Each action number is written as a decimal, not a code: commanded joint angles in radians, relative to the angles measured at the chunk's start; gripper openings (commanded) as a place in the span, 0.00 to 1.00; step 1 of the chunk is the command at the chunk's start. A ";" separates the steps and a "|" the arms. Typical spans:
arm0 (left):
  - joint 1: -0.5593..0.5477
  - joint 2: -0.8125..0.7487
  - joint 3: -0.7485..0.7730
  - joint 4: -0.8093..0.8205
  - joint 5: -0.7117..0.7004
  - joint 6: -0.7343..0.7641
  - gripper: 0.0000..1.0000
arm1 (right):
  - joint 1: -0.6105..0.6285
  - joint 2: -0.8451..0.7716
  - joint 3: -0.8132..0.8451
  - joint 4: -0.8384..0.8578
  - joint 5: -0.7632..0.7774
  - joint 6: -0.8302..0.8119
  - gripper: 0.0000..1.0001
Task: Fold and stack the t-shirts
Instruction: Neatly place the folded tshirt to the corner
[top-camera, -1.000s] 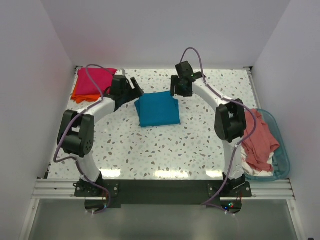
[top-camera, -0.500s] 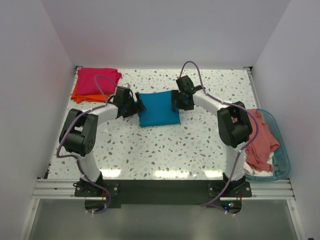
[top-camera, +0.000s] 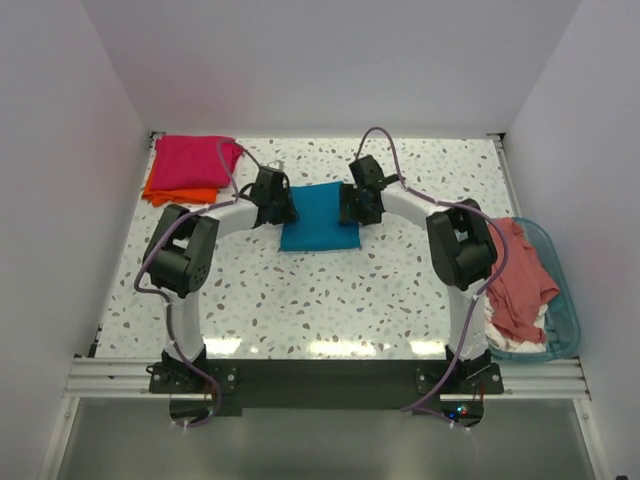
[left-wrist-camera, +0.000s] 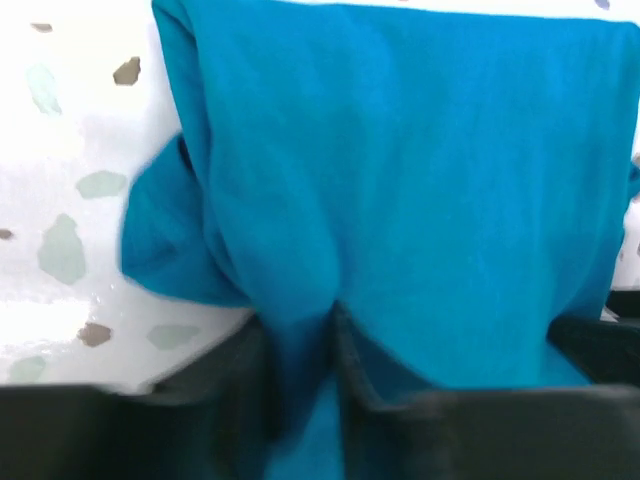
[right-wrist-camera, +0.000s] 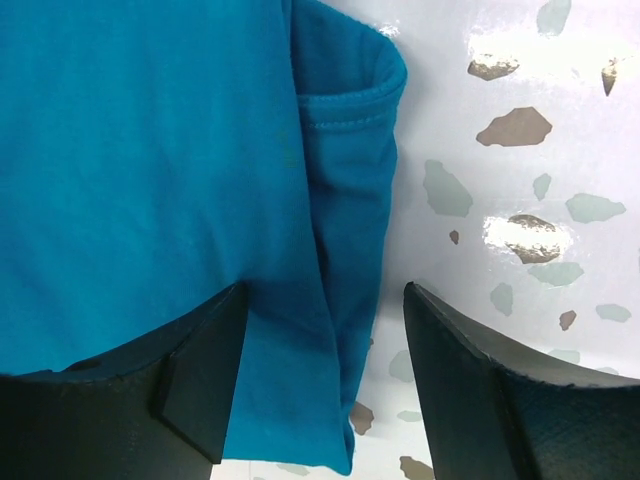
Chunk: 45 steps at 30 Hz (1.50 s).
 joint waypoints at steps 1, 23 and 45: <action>-0.027 0.070 0.042 -0.147 -0.087 0.046 0.21 | 0.000 0.010 0.038 0.029 -0.048 0.020 0.67; 0.058 0.318 0.897 -0.569 -0.735 0.630 0.00 | 0.003 -0.304 -0.042 0.021 -0.114 0.037 0.72; 0.143 0.352 1.144 -0.457 -0.764 0.926 0.00 | 0.005 -0.234 0.173 -0.030 -0.124 0.016 0.72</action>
